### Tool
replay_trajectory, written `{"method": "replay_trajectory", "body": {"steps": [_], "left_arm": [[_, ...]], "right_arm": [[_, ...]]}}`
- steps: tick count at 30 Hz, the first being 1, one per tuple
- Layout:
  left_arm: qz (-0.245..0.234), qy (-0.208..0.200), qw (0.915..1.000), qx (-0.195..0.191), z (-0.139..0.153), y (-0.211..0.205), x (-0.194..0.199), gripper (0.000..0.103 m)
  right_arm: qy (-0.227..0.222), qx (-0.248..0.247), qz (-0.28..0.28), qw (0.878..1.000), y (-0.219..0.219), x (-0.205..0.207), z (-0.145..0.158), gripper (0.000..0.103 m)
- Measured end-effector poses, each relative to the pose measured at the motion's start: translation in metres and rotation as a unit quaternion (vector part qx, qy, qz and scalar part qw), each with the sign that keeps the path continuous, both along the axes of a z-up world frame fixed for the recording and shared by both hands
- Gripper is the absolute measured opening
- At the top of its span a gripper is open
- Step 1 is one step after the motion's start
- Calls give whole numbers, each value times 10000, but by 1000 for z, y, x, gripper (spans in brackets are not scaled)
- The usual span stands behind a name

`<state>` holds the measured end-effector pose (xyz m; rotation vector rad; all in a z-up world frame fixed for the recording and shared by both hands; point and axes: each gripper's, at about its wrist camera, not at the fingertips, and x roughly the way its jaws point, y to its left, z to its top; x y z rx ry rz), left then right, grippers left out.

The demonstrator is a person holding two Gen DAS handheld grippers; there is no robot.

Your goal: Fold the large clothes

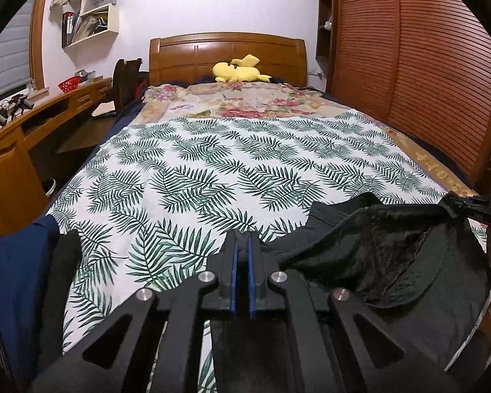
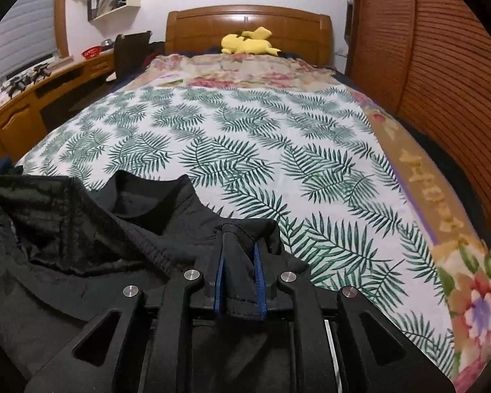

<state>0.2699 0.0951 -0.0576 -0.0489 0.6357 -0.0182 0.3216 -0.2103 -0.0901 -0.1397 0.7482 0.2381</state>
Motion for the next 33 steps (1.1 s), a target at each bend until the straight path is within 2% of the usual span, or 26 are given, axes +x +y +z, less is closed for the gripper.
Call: {"method": "replay_trajectory", "body": {"steps": [4, 7, 9, 10, 15, 20, 23, 29, 33], "left_arm": [[-62, -85, 9996, -267, -8, 2, -1, 4], [-30, -190, 9995, -267, -13, 2, -7, 6], [-9, -260, 9991, -347, -18, 5, -12, 9], [-2, -247, 9990, -368, -21, 5, -13, 10], [-112, -159, 9996, -224, -28, 6, -12, 16], [-159, -125, 9993, -312, -32, 16, -14, 18], [-165, -83, 9991, -381, -33, 24, -16, 18], [-195, 48, 9985, -507, -40, 46, -16, 20], [-295, 378, 9976, -502, -58, 49, -5, 22]], "right_arm": [[31, -79, -79, 9999, 2, 1, -8, 20], [-72, -94, -160, 9998, 2, -3, -8, 29], [-212, -101, -220, 9995, 1, -8, -3, 51], [-274, -124, -236, 9993, 2, -10, -1, 53], [-533, -362, -56, 9979, 22, -21, 11, 54], [-366, -214, 356, 9985, 54, -20, 10, 54], [-373, -255, 332, 9984, 60, -16, 9, 54], [-552, -295, -24, 9980, 25, -11, 21, 55], [-127, -451, -123, 9988, -2, 4, 8, 58]]}}
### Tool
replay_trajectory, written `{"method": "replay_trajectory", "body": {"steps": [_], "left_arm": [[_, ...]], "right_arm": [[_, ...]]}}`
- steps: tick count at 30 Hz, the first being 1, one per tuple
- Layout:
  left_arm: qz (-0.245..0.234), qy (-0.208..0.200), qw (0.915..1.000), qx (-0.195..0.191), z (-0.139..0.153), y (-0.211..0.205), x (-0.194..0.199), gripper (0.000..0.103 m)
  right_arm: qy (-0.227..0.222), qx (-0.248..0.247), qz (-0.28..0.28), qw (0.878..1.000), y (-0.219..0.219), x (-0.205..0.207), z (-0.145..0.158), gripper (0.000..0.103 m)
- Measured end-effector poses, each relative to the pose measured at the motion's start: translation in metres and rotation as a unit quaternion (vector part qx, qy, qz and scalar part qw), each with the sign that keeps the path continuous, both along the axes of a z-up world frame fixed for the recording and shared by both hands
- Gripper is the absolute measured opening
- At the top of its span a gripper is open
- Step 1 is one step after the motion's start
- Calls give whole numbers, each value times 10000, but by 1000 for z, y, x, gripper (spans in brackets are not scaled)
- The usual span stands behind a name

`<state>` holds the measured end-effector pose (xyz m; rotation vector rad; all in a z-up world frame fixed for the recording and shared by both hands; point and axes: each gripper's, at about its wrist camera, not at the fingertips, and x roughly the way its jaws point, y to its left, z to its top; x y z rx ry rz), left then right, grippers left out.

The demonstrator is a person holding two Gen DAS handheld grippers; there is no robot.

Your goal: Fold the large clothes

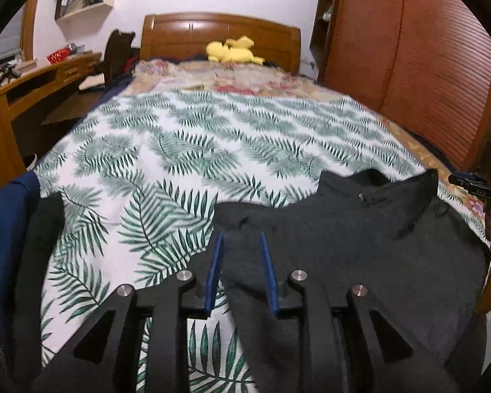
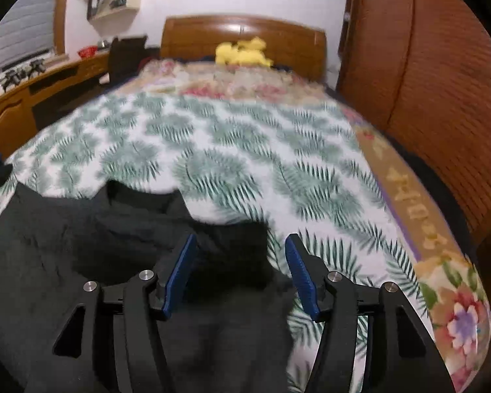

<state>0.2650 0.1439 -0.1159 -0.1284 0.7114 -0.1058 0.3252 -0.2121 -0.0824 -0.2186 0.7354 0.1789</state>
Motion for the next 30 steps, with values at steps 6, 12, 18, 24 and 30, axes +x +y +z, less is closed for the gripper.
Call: {"method": "replay_trajectory", "body": {"steps": [6, 12, 18, 24, 30], "left_arm": [[-109, 443, 9989, -75, -26, -2, 21, 22], [-162, 665, 9976, -131, -38, -1, 42, 22], [-158, 856, 9959, -244, -48, 5, 65, 22], [-52, 1136, 9934, -145, -66, 5, 83, 22], [-106, 1260, 9919, -92, -75, -1, 89, 17]], "right_arm": [[800, 28, -163, 9967, -22, 37, -44, 58], [1177, 469, -118, 9919, -24, 67, -62, 58], [1349, 519, 38, 9895, -13, 75, -71, 58], [1573, 753, 103, 9846, -14, 82, -82, 57], [1479, 642, 349, 9863, -6, 79, -78, 16]]}}
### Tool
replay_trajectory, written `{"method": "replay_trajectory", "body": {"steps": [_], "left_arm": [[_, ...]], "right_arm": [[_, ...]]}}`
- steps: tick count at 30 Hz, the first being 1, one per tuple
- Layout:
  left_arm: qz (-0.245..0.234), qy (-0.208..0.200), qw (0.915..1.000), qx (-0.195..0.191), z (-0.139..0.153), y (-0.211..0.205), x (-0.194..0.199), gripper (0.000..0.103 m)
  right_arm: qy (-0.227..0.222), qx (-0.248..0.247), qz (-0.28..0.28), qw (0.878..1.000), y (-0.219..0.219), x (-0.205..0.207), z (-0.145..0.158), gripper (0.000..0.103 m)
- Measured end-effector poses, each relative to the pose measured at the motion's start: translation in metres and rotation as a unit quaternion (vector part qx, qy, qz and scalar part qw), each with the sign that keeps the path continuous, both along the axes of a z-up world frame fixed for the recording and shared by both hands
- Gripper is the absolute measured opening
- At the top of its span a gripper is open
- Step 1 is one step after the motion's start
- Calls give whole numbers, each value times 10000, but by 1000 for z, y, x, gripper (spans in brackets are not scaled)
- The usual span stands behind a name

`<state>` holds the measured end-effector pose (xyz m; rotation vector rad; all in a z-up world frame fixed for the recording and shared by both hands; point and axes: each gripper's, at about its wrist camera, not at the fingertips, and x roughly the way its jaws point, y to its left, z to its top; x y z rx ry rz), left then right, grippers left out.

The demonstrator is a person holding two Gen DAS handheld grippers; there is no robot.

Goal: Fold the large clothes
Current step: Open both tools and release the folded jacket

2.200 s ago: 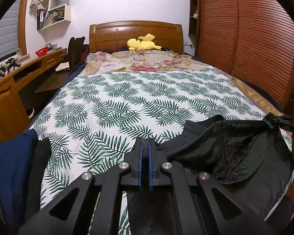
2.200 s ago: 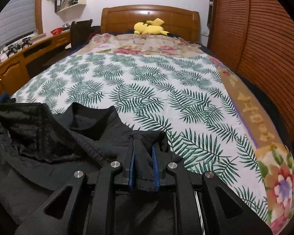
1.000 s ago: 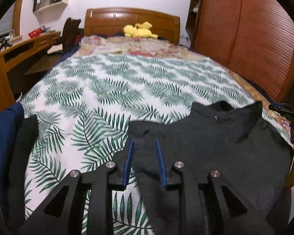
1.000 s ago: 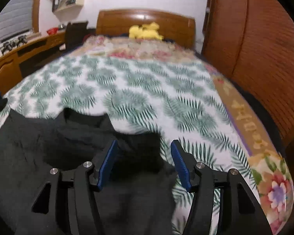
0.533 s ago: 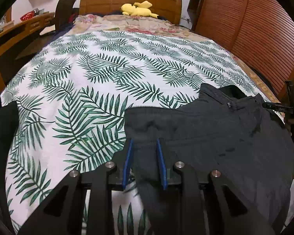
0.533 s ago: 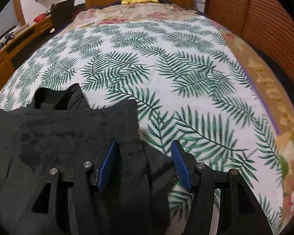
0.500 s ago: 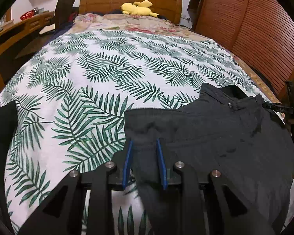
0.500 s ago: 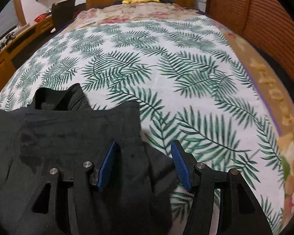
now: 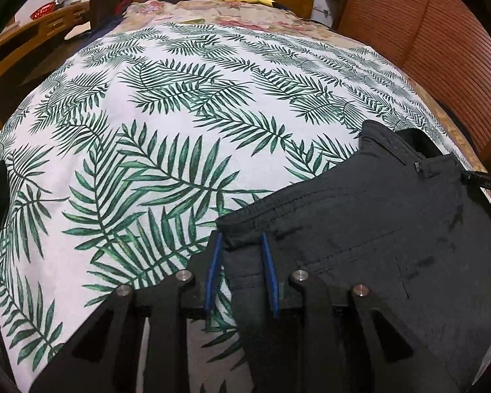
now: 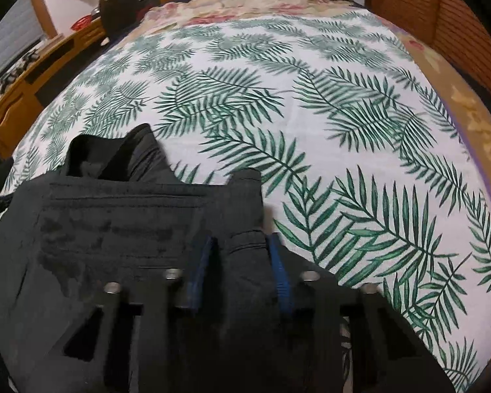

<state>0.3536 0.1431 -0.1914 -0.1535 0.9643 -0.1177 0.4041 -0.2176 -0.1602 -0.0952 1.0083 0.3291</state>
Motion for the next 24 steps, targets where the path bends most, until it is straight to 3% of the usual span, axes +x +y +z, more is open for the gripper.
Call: {"method": "replay_trajectory", "body": {"steps": [3, 9, 14, 19, 24], "left_arm": [[-94, -64, 9999, -103, 1, 0, -1, 3], [250, -839, 9961, 62, 34, 3, -13, 1], [563, -1480, 9872, 181, 73, 8, -15, 1], [696, -1792, 9813, 65, 97, 11, -6, 1], [637, -1740, 9826, 88, 98, -2, 7, 2]], "right_arm": [[-312, -11, 173, 9994, 2, -8, 11, 6], [-1155, -244, 194, 9928, 11, -23, 44, 4], [-1737, -191, -104, 9846, 14, -18, 82, 3], [-1737, -320, -604, 9824, 16, 4, 90, 3], [-1389, -738, -1019, 9823, 17, 37, 62, 4]]}}
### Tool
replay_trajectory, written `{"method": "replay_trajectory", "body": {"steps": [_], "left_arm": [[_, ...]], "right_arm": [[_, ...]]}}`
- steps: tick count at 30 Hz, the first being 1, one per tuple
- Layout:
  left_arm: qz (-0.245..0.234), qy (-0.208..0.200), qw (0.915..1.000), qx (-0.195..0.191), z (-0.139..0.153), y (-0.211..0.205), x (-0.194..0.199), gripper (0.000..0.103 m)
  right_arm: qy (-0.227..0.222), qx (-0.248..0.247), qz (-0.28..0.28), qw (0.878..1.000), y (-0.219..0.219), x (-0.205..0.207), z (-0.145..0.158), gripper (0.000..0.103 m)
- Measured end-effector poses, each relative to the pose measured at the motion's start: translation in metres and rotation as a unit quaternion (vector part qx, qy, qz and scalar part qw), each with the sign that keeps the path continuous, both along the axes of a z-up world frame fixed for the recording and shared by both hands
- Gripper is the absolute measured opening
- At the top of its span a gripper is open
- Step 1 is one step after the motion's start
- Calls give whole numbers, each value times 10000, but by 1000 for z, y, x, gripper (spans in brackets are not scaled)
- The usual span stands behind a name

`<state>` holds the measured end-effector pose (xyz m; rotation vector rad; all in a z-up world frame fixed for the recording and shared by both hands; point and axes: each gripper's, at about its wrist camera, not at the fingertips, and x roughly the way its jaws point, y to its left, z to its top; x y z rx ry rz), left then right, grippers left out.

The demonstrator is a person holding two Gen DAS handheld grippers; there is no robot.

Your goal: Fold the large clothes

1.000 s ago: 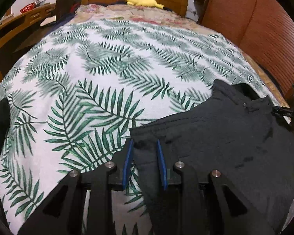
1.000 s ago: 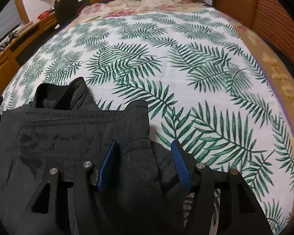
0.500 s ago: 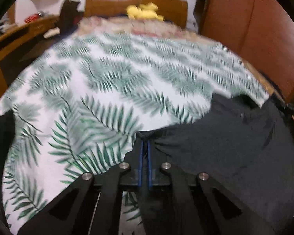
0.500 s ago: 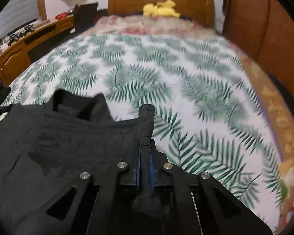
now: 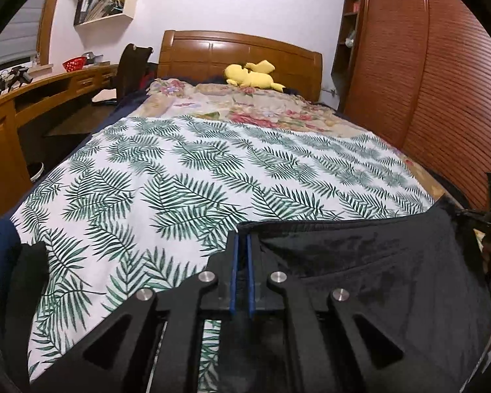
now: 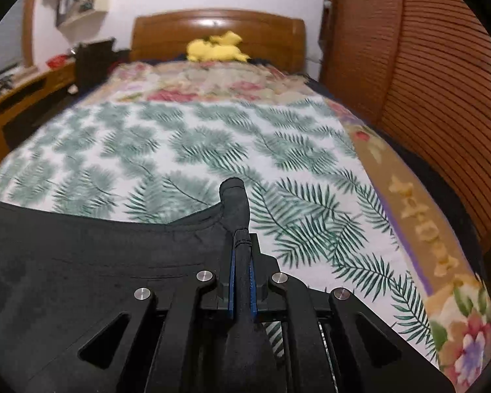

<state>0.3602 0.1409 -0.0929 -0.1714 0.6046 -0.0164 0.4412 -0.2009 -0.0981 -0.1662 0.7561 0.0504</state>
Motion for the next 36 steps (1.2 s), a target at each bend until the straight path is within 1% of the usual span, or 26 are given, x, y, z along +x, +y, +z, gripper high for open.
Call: {"method": "replay_trajectory", "body": {"steps": [2, 5, 6, 8, 10, 11, 12, 16, 19, 21, 24, 26, 29, 33, 36], "left_arm": [[-45, 101, 9999, 43, -2, -7, 2, 4], [-157, 248, 9993, 251, -6, -19, 0, 6], [-220, 264, 9990, 282, -5, -23, -3, 7], [-324, 268, 9986, 317, -4, -29, -9, 10], [-400, 240, 9982, 371, 0, -35, -19, 11], [-450, 220, 9979, 403, 2, -39, -24, 12], [-516, 207, 9975, 430, 4, -43, -30, 13], [-822, 136, 9960, 311, 11, -59, -57, 14], [-1000, 114, 9941, 413, 13, -75, -80, 15], [-1080, 96, 9933, 406, 14, -83, -95, 16], [-1121, 106, 9928, 400, 16, -95, -115, 16], [-1217, 72, 9915, 455, 18, -108, -131, 17], [-1352, 52, 9899, 421, 17, -122, -152, 18], [-1496, 127, 9876, 461, 7, -139, -175, 19], [-1617, 232, 9853, 493, -3, -151, -190, 19]], "right_arm": [[219, -103, -94, 9997, -1, 9, -18, 4], [626, -198, -124, 9978, -1, 15, -41, 4], [642, -235, -91, 9976, -1, 13, -43, 5], [668, -356, -2, 9971, 1, 5, -43, 12], [691, -421, 98, 9967, 2, -3, -39, 29], [640, -468, 174, 9967, 2, -10, -34, 45], [539, -495, 262, 9970, 3, -20, -27, 50], [394, -379, 631, 9965, 5, -65, -3, 51], [378, -314, 1011, 9937, 12, -104, 5, 52], [346, -220, 1209, 9918, 18, -128, 6, 52], [413, 24, 1493, 9879, 32, -163, -1, 52], [449, 175, 1668, 9848, 40, -182, -7, 52], [554, 306, 1859, 9805, 53, -206, -19, 52], [636, 334, 1982, 9775, 63, -228, -28, 52], [625, 288, 1997, 9774, 65, -241, -32, 52]]}}
